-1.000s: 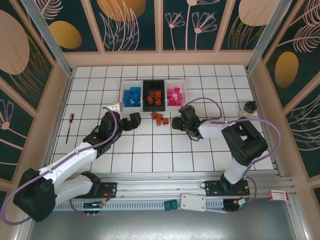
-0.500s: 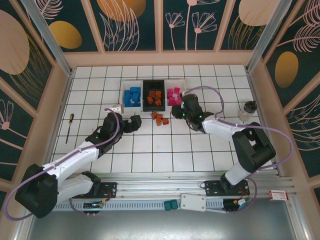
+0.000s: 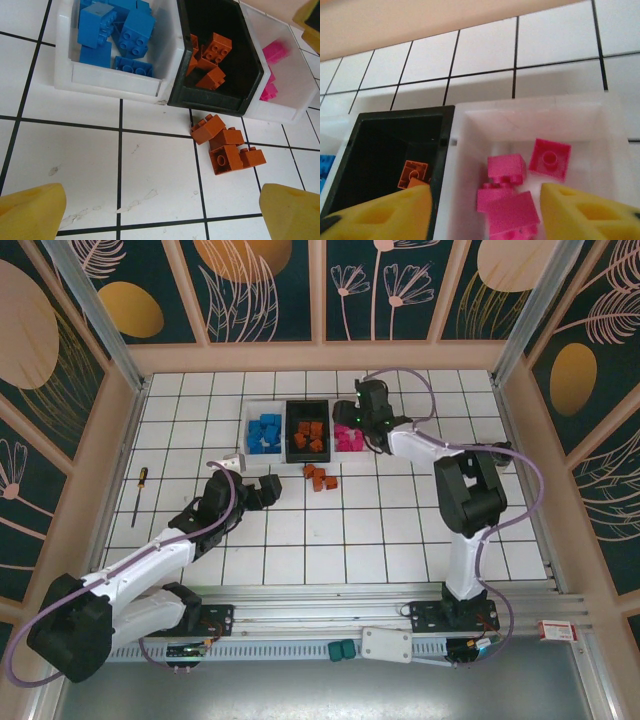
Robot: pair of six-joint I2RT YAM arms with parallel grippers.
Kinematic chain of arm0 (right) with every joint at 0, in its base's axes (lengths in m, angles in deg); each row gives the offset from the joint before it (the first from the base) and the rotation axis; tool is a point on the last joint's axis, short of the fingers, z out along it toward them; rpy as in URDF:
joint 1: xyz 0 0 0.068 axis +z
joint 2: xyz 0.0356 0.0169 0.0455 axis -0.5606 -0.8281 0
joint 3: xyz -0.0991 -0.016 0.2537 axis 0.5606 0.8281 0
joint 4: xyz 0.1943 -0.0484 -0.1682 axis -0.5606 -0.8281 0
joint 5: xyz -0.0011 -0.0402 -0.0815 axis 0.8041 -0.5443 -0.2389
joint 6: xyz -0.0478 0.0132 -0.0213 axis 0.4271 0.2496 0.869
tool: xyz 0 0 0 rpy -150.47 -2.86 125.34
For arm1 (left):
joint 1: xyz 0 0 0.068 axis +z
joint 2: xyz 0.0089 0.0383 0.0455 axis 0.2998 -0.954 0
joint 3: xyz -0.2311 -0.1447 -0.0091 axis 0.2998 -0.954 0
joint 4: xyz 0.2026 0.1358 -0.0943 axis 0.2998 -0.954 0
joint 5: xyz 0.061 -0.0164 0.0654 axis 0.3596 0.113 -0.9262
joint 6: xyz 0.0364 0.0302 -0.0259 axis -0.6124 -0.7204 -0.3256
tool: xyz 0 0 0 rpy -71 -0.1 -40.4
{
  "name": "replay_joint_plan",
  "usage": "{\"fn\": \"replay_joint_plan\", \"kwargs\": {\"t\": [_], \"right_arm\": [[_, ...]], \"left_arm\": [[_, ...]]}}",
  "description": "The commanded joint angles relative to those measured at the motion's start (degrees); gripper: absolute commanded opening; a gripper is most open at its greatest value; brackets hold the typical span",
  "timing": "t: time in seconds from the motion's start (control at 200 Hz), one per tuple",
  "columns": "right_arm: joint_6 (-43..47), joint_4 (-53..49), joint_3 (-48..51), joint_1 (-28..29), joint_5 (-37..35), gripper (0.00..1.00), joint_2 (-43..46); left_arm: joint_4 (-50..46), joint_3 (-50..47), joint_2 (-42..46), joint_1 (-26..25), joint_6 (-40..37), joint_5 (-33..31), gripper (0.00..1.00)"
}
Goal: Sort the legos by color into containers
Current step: Place the lego in the container, then pick up the lego from the center of the table.
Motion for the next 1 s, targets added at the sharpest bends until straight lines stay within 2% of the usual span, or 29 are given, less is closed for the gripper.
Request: {"fn": "replay_joint_plan", "kwargs": {"t": [0.0,0.15,0.295,0.39,0.485,0.691,0.866,0.996], "right_arm": [[0.6,-2.7,-3.0,-0.1,0.2,0.66,1.1],[1.0,0.1,4.8,2.0,1.8,0.66,8.1],[1.4,4.1,16.8,7.8,3.0,0.66,15.5],[3.0,3.4,20.2,12.2,3.4,0.66,15.5],[3.2,0.7,20.8,15.4,0.8,0.65,13.3],[-1.2,5.3,28.5,15.6,-5.0,0.63,14.5],[-2.2,8.0,31.5,14.2,-2.1,0.55,14.2],[-2.2,9.2,31.9,13.5,-0.7,0.54,13.1]], "left_arm": [[-1.3,-0.6,0.7,-0.2,0.7,-0.3,0.99],[-1.5,-0.7,1.6,-0.2,0.3,-0.7,0.99],[-1.7,-0.5,1.8,-0.2,-0.3,-1.5,0.99],[-1.6,-0.3,1.1,-0.3,-0.6,-1.6,0.99],[-1.7,0.0,0.4,-0.3,-0.7,-1.5,0.99],[-1.8,-0.7,1.2,-0.2,-0.6,-1.6,0.99],[-2.0,-0.9,1.4,-0.2,-0.6,-1.9,0.99],[-1.8,-0.5,0.9,-0.2,-0.7,-1.8,0.99]]}}
